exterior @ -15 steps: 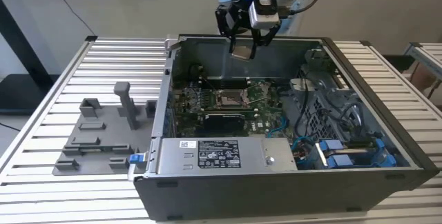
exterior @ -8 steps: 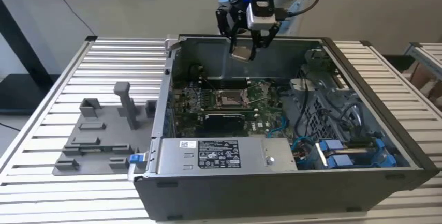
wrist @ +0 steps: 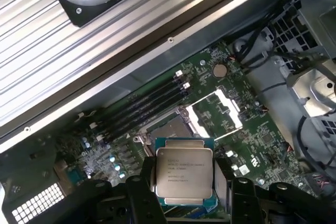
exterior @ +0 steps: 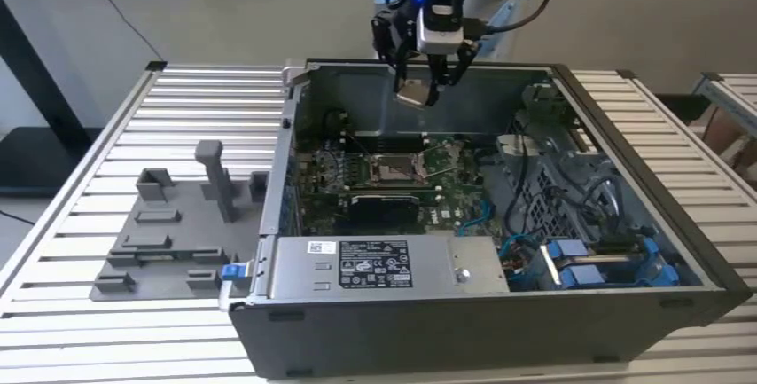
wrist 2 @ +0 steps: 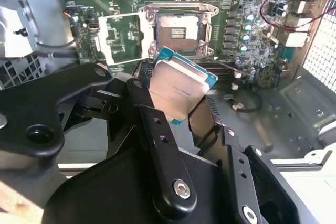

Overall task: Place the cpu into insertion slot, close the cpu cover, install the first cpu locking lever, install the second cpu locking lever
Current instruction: 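Place the cpu into insertion slot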

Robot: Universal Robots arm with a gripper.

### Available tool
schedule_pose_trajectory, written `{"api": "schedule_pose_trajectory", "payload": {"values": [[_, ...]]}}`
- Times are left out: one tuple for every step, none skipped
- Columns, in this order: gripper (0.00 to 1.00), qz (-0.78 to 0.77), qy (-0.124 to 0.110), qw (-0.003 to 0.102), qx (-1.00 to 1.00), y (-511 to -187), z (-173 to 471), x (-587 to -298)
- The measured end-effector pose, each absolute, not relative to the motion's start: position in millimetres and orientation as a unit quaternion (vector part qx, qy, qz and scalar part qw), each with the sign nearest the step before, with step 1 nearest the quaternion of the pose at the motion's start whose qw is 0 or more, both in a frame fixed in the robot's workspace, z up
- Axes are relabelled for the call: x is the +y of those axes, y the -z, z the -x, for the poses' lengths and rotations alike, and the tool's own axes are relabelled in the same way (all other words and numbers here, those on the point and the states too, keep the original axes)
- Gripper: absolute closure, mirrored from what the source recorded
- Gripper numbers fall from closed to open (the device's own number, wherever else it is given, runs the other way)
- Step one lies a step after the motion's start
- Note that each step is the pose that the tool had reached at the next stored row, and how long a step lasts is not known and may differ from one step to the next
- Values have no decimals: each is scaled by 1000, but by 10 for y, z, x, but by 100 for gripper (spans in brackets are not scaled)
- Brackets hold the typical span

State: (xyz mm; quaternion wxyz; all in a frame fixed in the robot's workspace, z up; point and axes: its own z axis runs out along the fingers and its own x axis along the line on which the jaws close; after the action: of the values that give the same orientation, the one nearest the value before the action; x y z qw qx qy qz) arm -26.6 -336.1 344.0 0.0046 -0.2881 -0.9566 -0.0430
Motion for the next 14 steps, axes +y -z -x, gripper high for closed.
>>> {"api": "schedule_pose_trajectory", "payload": {"values": [[46,293,43,5,-955,-3436,266,-3361],[46,304,43,5,-952,-3428,266,-3361],[46,309,43,5,-950,-3425,266,-3361],[46,315,43,5,-948,-3422,266,-3361],[46,321,43,5,-946,-3419,266,-3360],[46,326,43,5,-944,-3415,266,-3360],[46,331,43,5,-943,-3412,266,-3360],[46,337,42,5,-941,-3408,266,-3360],[46,342,42,5,-939,-3404,266,-3360],[46,347,42,5,-937,-3399,266,-3360],[46,353,42,6,-935,-3392,267,-3359],[46,358,42,6,-933,-3386,267,-3359],[46,363,42,7,-931,-3379,267,-3358],[46,368,41,7,-929,-3372,267,-3358]]}}
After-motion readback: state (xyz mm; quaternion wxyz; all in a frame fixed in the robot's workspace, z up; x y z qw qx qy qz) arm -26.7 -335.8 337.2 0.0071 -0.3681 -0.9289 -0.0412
